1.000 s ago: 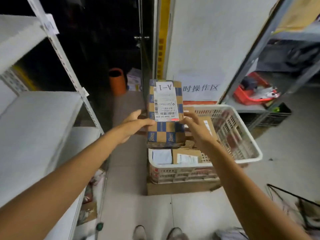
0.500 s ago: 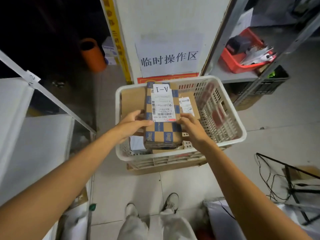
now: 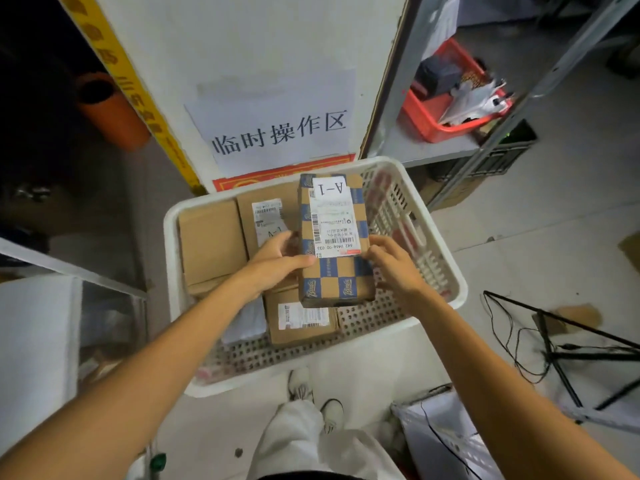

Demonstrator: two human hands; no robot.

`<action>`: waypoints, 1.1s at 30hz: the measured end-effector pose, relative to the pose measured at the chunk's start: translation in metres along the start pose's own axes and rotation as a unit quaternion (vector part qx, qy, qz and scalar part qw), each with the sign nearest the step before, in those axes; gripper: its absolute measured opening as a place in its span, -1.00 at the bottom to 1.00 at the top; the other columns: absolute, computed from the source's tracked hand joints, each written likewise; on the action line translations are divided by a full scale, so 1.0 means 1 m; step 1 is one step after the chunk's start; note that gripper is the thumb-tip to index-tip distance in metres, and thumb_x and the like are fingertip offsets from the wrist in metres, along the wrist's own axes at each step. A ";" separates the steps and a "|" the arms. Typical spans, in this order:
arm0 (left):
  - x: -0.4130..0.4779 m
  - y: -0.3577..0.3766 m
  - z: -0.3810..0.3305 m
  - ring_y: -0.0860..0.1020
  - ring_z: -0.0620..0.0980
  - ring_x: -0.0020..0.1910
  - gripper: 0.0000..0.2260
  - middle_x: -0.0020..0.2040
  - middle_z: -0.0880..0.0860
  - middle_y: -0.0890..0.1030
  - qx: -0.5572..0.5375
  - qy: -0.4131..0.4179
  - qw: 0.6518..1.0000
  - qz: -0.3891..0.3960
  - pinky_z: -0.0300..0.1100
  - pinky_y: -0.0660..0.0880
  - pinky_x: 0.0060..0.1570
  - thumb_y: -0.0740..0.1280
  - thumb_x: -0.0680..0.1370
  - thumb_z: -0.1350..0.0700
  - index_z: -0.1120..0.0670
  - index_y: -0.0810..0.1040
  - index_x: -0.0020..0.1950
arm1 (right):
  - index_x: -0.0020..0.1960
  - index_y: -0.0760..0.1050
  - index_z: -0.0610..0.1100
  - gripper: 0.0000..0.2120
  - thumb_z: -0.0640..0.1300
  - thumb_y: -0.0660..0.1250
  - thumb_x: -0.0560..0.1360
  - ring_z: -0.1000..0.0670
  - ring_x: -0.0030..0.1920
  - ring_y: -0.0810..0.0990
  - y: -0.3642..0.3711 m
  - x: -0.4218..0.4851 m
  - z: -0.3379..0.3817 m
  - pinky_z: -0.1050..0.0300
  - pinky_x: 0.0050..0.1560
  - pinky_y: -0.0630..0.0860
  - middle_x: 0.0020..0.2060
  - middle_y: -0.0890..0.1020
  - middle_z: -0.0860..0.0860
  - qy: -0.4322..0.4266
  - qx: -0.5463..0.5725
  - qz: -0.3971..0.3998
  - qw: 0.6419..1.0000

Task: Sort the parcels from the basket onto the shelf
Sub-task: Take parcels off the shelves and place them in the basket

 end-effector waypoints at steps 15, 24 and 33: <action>0.104 0.041 -0.009 0.23 0.03 0.46 -0.08 0.52 -0.03 0.23 0.244 0.052 0.968 -0.019 -0.05 0.22 0.38 0.45 0.45 -0.03 -0.21 -0.18 0.54 | 0.30 0.40 -0.12 -0.71 -0.19 0.22 0.59 0.00 -0.02 0.56 -0.036 0.125 -0.020 0.23 -0.23 0.47 0.04 0.58 -0.03 0.043 0.027 -0.011 0.999; 0.132 0.057 0.023 -0.08 0.05 0.51 -0.31 0.57 -0.01 0.07 0.512 -0.002 0.854 -0.091 0.11 -0.10 0.46 0.30 0.53 -0.02 -0.10 0.00 0.56 | 0.46 0.33 -0.16 -0.58 -0.24 0.23 0.61 -0.11 0.35 0.45 -0.026 0.193 -0.049 -0.13 0.34 0.42 0.36 0.47 -0.08 0.055 -0.061 0.103 0.991; 0.131 0.062 0.036 -0.26 0.06 0.52 -0.34 0.57 -0.05 -0.19 0.540 -0.027 0.837 -0.088 0.10 -0.27 0.44 0.23 0.58 0.04 -0.06 -0.09 0.57 | 0.40 0.41 -0.17 -0.59 -0.20 0.32 0.56 0.04 0.06 0.53 -0.029 0.196 -0.044 0.15 0.26 0.47 0.17 0.46 -0.06 -0.048 -0.171 0.059 0.982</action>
Point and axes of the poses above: each hand's wrist, its own x-axis towards the middle knuckle, its own y-axis out of the palm, z = x × y, the point moved 4 cm from there along x, towards the middle knuckle
